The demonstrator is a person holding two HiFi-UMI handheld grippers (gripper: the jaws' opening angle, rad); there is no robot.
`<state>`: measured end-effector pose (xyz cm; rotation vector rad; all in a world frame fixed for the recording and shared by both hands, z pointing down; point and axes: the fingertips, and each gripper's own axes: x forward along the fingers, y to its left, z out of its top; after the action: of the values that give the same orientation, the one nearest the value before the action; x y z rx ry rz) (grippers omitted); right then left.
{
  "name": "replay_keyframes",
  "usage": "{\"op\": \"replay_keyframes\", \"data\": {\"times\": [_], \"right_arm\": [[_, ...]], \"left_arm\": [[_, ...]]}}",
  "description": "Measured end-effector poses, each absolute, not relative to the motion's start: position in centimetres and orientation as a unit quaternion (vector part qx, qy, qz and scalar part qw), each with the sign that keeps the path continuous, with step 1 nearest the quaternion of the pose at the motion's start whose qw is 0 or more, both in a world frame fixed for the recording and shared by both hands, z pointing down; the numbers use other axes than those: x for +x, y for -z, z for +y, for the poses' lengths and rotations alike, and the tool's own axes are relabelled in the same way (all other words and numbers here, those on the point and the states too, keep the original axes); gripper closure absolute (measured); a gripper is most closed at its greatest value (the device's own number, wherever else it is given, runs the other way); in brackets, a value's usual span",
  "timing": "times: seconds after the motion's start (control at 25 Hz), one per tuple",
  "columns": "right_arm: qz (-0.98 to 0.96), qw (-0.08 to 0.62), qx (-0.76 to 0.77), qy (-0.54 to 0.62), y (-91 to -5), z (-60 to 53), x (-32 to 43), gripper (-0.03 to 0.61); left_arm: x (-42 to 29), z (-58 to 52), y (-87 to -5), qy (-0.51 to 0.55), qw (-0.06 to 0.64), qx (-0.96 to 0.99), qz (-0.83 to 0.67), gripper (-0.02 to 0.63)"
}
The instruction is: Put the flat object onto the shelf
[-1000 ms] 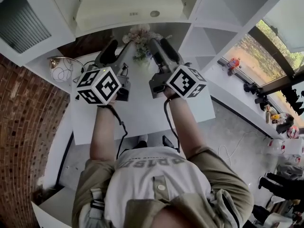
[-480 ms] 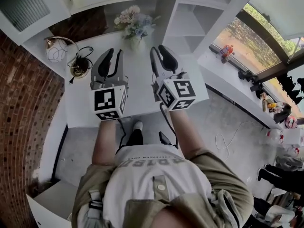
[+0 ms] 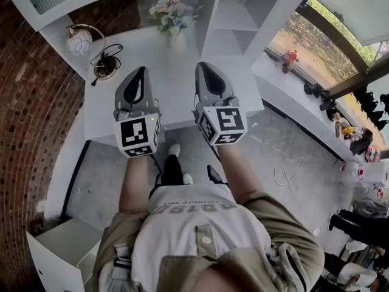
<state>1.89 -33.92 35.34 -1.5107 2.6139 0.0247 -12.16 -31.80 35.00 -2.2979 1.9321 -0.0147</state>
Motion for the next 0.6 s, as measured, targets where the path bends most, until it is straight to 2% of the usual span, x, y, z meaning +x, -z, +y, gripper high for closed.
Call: {"op": "replay_keyframes", "data": {"times": [0.6], "right_arm": [[0.867, 0.064, -0.493, -0.044, -33.8, -27.2, 2.6, 0.575]], "left_arm": [[-11.2, -25.2, -33.8, 0.0, 0.086, -0.755, 0.651, 0.606]]}}
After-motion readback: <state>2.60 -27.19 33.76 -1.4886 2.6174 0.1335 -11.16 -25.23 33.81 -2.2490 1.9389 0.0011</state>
